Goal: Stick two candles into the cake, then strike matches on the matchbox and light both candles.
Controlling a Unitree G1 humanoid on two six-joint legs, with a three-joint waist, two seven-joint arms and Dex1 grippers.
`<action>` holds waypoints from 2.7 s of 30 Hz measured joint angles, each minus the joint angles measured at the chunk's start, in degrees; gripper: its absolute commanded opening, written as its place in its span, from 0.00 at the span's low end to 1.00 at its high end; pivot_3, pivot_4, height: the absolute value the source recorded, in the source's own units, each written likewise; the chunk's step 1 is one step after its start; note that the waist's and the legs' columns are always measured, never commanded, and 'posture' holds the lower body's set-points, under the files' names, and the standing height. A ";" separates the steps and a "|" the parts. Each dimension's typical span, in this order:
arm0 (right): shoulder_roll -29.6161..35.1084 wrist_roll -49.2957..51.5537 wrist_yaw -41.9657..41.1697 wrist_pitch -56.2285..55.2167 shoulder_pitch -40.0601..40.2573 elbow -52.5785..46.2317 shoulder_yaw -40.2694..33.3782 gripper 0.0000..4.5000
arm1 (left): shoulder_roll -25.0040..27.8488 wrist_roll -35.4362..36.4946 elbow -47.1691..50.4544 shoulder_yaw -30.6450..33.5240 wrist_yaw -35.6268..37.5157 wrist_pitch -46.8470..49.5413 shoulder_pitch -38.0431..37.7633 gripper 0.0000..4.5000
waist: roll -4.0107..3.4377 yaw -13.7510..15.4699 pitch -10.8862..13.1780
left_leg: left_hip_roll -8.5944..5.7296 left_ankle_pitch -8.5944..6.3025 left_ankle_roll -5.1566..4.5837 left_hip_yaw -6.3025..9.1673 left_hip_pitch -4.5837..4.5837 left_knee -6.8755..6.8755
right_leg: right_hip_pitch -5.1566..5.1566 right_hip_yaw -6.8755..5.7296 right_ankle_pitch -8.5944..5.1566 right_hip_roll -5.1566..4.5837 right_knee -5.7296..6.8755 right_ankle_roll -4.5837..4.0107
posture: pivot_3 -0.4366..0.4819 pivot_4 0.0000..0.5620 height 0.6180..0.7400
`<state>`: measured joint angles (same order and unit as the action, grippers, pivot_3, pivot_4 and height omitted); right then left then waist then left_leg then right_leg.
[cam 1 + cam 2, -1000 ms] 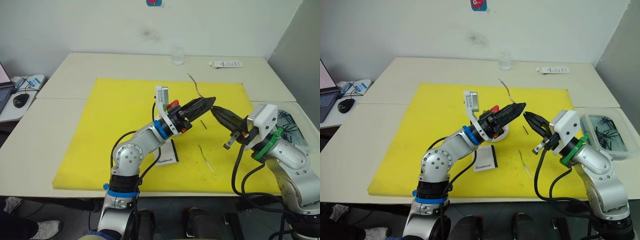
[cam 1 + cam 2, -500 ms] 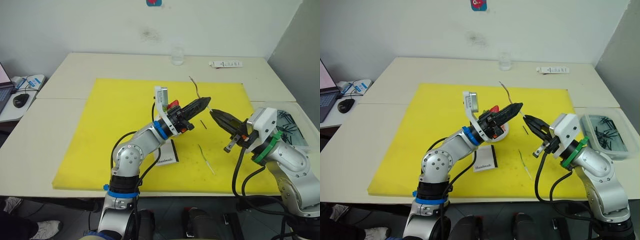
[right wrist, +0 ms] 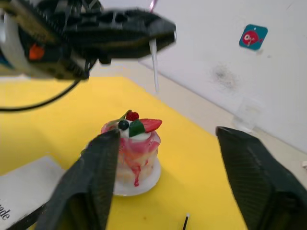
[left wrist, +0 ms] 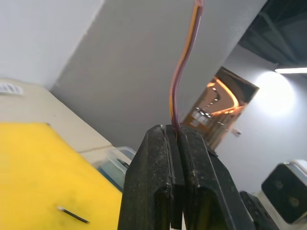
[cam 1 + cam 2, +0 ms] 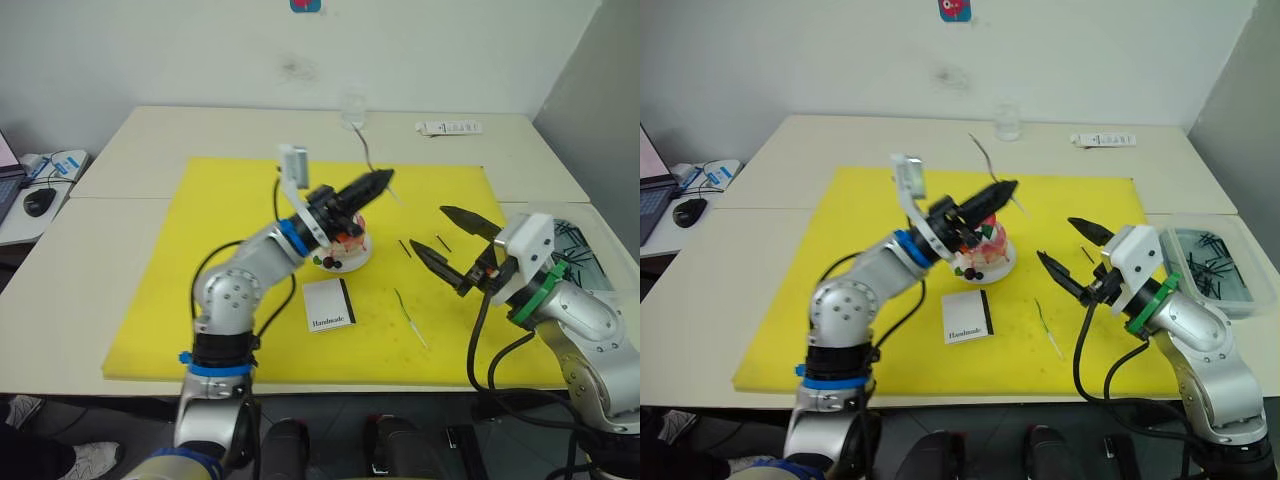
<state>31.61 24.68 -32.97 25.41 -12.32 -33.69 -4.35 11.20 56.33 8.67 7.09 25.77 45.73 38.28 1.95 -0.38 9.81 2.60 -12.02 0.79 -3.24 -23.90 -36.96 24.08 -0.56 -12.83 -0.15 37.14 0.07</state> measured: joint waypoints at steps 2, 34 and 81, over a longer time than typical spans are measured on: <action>-0.27 3.21 0.87 6.69 -5.52 -0.08 2.16 0.99 | 6.32 -0.24 -0.11 0.26 2.51 1.28 1.45 0.00 | 0.01 -0.18 0.02 | 0.06 0.00 0.00 0.02 0.02 0.02 | 0.04 0.00 -0.02 0.06 0.06 -0.06 | 0.48 0.27 1.00; -8.20 -5.43 6.04 19.15 -19.24 7.95 16.76 0.99 | 16.38 -24.23 -18.52 -4.58 21.26 -10.86 3.30 0.00 | 0.12 0.25 0.09 | 0.12 -0.01 0.01 -0.01 -0.27 0.04 | 0.15 -0.03 -0.15 -0.26 0.00 -0.10 | 0.48 0.27 1.00; -8.61 -5.60 8.08 20.15 -18.46 6.23 15.54 0.99 | 12.34 -29.87 -26.36 -4.64 26.36 -16.98 5.23 0.00 | 0.12 0.24 0.09 | 0.11 0.00 0.01 -0.01 -0.27 0.02 | 0.15 -0.04 -0.14 -0.25 0.02 -0.09 | 0.48 0.27 1.00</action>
<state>23.00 19.09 -24.89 45.56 -30.77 -27.46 11.20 23.54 26.46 -17.69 2.44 52.13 28.75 43.50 2.07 -0.15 9.90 2.71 -12.02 0.80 -3.25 -24.17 -36.94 24.23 -0.61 -12.97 -0.40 37.16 -0.03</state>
